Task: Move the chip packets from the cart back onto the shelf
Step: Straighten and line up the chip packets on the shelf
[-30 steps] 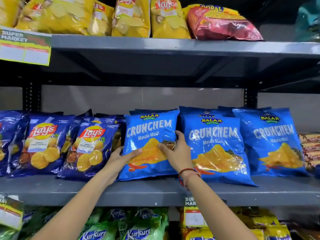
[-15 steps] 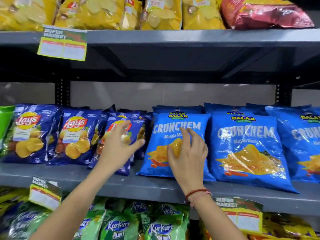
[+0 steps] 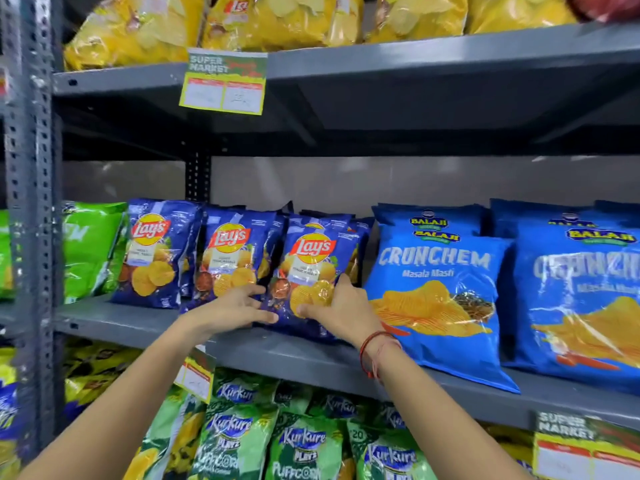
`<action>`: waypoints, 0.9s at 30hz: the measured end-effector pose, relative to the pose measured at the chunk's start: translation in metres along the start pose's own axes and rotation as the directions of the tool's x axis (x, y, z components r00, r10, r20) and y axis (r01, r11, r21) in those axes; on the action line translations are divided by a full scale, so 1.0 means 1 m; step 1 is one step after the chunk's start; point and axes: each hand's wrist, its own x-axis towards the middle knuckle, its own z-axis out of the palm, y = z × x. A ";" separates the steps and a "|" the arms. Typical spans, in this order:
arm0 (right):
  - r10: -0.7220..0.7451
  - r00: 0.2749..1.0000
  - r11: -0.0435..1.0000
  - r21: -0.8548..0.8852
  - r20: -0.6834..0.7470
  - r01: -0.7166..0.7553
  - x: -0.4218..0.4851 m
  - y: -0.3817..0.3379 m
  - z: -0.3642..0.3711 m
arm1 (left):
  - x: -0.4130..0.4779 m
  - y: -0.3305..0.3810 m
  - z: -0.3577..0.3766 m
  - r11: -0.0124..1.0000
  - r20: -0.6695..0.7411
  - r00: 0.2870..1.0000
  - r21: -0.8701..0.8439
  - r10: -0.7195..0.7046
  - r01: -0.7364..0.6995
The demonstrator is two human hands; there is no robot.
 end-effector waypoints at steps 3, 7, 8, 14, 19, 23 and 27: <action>0.060 0.998 0.998 0.017 0.026 -0.060 0.009 -0.003 0.002 | 0.003 0.001 0.001 1.000 0.005 1.000 0.015 -0.019 0.019; 0.041 0.999 0.995 0.097 -0.030 -0.038 0.013 -0.002 0.006 | 0.010 -0.003 0.004 0.999 -0.087 0.995 -0.026 0.039 -0.041; 0.025 0.999 0.995 0.098 -0.047 -0.021 0.014 -0.002 0.007 | 0.009 -0.004 0.006 0.997 -0.119 0.991 -0.033 0.059 -0.063; 0.020 0.994 0.999 0.029 -0.110 -0.017 0.026 -0.002 0.021 | 0.020 -0.008 0.014 0.987 -0.280 0.947 0.035 0.158 -0.154; 0.043 0.990 0.999 -0.017 -0.132 -0.046 0.030 -0.002 0.026 | 0.023 -0.012 0.019 0.980 -0.356 0.914 0.046 0.195 -0.191; 0.048 0.989 0.998 -0.032 -0.141 -0.053 0.028 -0.001 0.029 | 0.022 -0.016 0.021 0.970 -0.396 0.886 0.083 0.243 -0.229; -0.010 0.987 0.998 -0.067 -0.161 -0.001 0.023 -0.004 0.026 | 0.021 -0.015 0.020 0.970 -0.413 0.879 0.142 0.239 -0.198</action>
